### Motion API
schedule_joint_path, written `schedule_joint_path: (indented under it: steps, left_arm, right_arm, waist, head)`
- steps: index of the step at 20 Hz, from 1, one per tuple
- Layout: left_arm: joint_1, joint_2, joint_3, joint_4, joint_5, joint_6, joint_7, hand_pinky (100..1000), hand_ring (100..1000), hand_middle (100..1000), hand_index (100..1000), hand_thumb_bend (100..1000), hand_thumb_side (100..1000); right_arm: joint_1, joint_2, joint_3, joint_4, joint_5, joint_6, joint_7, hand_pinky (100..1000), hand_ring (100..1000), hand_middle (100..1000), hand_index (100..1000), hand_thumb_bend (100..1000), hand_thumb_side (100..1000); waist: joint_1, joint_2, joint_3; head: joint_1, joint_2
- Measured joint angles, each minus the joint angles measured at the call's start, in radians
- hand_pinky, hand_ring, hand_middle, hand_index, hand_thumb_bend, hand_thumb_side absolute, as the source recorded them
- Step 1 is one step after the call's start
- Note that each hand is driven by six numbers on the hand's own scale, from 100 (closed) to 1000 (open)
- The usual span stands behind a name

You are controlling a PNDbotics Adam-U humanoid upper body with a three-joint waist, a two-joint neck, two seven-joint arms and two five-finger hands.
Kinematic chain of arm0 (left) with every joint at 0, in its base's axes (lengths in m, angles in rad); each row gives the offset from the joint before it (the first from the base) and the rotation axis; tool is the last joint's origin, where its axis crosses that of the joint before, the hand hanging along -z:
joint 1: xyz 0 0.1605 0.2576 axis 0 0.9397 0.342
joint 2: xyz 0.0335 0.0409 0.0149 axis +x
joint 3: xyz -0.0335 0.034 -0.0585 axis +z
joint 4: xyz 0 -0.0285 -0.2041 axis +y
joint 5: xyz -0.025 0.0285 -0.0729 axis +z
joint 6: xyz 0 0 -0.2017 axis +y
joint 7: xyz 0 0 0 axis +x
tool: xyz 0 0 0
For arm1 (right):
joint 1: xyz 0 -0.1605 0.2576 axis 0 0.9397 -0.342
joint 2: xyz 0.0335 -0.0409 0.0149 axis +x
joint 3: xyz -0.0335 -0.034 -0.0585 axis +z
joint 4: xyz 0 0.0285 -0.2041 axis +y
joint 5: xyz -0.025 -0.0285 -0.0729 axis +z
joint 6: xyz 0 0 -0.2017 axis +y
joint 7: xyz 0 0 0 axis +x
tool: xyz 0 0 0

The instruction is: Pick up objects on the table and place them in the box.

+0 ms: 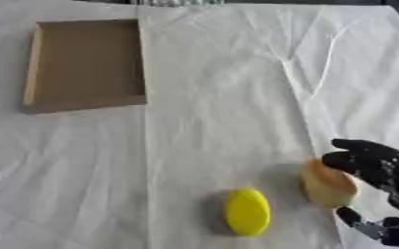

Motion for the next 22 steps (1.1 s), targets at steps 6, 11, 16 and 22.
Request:
schedule_joint_path:
  steps: [6,11,16,22]
  left_arm:
    - [0.0,-0.008,-0.005,0.0,0.005,0.001,-0.004,853,789,755,853,195,573]
    - [0.0,-0.009,-0.006,0.0,0.009,0.003,-0.008,854,789,755,853,189,578]
    - [0.0,-0.017,-0.009,0.0,0.014,0.006,-0.013,854,789,755,853,188,579]
    - [0.0,-0.017,-0.011,0.0,0.019,0.007,-0.015,854,788,754,851,182,584]
  right_arm:
    - [0.005,0.004,0.014,0.0,0.027,0.016,0.019,963,1000,877,1000,200,262]
    - [-0.004,0.003,0.028,0.0,0.023,0.028,0.039,952,1000,853,988,173,276]
    - [-0.022,-0.008,0.048,0.0,-0.005,0.049,0.052,929,995,825,964,173,260]
    - [-0.031,-0.017,0.05,0.0,-0.004,0.109,0.056,909,967,827,951,280,239]
  waist:
    - [0.002,0.0,0.002]
    - [0.002,0.001,0.007]
    - [0.002,0.002,0.011]
    - [0.002,0.004,0.014]
  head:
    - [-0.001,0.0]
    - [-0.005,0.0]
    - [-0.009,0.0]
    - [-0.009,0.0]
